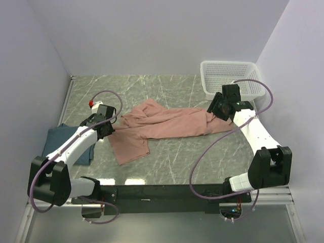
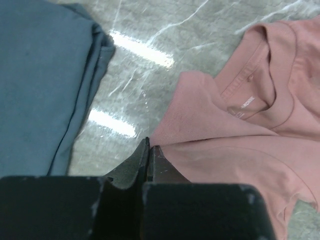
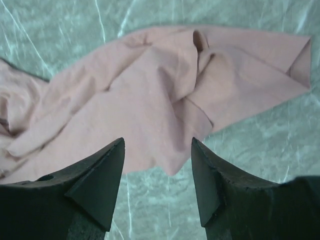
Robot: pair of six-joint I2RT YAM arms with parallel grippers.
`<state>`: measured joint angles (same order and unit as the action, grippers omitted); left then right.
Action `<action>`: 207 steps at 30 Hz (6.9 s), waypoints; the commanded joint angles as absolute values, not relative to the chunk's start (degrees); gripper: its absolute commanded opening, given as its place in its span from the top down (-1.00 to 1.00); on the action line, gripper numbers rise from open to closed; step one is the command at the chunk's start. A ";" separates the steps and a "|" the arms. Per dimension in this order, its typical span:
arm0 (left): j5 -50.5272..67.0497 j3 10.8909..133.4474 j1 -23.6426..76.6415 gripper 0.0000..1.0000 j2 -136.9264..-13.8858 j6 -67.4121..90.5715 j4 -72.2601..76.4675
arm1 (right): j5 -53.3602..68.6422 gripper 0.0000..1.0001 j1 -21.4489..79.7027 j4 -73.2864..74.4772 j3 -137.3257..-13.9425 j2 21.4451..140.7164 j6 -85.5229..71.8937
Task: Fold and stack the t-shirts
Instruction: Flatten the tshirt out
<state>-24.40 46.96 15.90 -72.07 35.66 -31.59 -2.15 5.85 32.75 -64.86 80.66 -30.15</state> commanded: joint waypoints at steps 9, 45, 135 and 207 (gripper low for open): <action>-20.84 47.38 12.92 0.99 -71.99 32.78 -25.14 | 8.93 -0.18 0.27 19.63 -44.58 72.51 -33.48; -26.55 45.00 8.88 0.99 -61.26 33.75 -26.37 | 1.48 0.17 -5.89 33.85 -58.71 60.29 -27.77; -23.55 44.47 7.73 0.99 -62.58 33.31 -26.19 | 24.09 0.39 -0.70 2.63 -34.45 77.70 -31.21; -16.53 39.90 0.26 0.99 -58.53 37.88 -27.60 | 10.90 0.21 -0.79 14.86 -31.55 76.52 -35.51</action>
